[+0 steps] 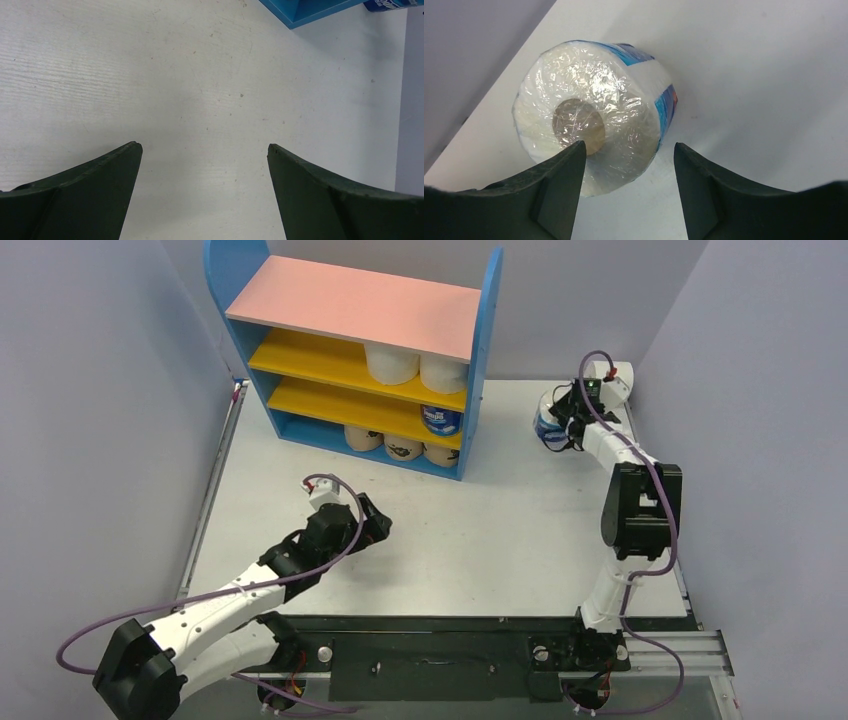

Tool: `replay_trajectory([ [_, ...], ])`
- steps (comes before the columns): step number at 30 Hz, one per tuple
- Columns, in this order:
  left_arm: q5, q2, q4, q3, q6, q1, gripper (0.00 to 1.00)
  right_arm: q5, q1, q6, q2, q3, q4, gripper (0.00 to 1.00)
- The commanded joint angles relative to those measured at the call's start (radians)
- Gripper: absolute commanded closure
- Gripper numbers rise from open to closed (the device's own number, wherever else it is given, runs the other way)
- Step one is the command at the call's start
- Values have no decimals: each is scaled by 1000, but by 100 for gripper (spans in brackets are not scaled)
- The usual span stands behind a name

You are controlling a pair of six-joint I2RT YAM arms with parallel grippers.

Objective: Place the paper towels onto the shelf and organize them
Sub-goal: Move the paper towel to the center of the board.

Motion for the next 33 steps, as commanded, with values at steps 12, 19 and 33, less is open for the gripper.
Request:
replay_trajectory([
  [12, 76, -43, 48, -20, -11, 5, 4, 50, 221, 14, -340, -601, 31, 41],
  [19, 75, -66, 56, -35, -27, 4, 4, 46, 248, -22, -618, -658, -5, 33],
  [33, 94, -40, 70, -37, -41, 3, 4, 16, -15, 80, -504, -310, 21, 19],
])
